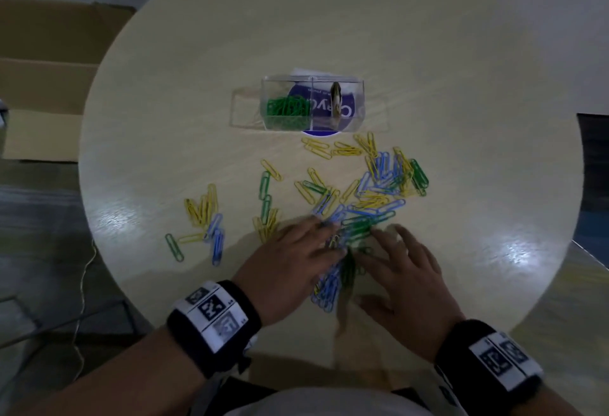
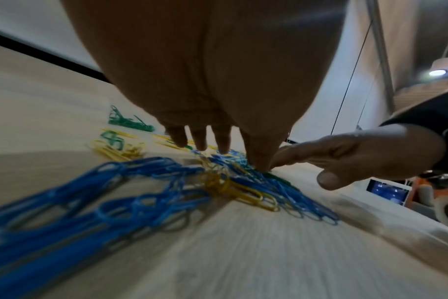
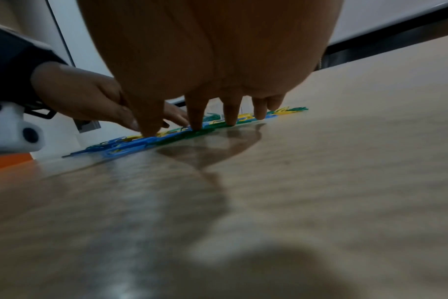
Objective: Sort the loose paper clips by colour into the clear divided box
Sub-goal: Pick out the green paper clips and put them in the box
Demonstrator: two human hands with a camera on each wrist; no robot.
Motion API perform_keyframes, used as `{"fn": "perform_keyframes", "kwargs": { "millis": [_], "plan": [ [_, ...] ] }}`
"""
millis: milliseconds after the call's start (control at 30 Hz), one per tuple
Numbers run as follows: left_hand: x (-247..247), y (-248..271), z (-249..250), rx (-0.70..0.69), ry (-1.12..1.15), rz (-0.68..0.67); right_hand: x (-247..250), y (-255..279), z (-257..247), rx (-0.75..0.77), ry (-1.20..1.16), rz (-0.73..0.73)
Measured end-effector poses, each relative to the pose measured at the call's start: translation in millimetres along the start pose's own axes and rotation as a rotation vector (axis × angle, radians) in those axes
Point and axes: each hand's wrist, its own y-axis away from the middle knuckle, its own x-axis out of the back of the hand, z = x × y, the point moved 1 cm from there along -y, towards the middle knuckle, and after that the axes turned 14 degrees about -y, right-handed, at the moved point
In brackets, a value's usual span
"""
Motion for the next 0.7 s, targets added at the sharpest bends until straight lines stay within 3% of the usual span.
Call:
{"fn": "perform_keyframes", "kwargs": {
  "millis": [200, 333, 433, 567, 700],
  "plan": [
    [2, 9, -25, 0.124, 0.015, -0.053, -2, 0, 0, 0.009, -0.114, 0.044],
    [8, 20, -34, 0.182, 0.108, 0.042, 10, -6, 20, 0.060, -0.316, 0.318],
    [17, 9, -16, 0.149, 0.070, 0.109, 22, -21, 29, 0.091, -0.306, 0.468],
    [13, -12, 7, 0.073, -0.038, 0.030, 24, -38, 28, 0.047, -0.161, 0.361],
    [11, -3, -1, 0.156, -0.055, 0.153, 20, -36, 24, -0.005, -0.124, 0.274]
  ]
}}
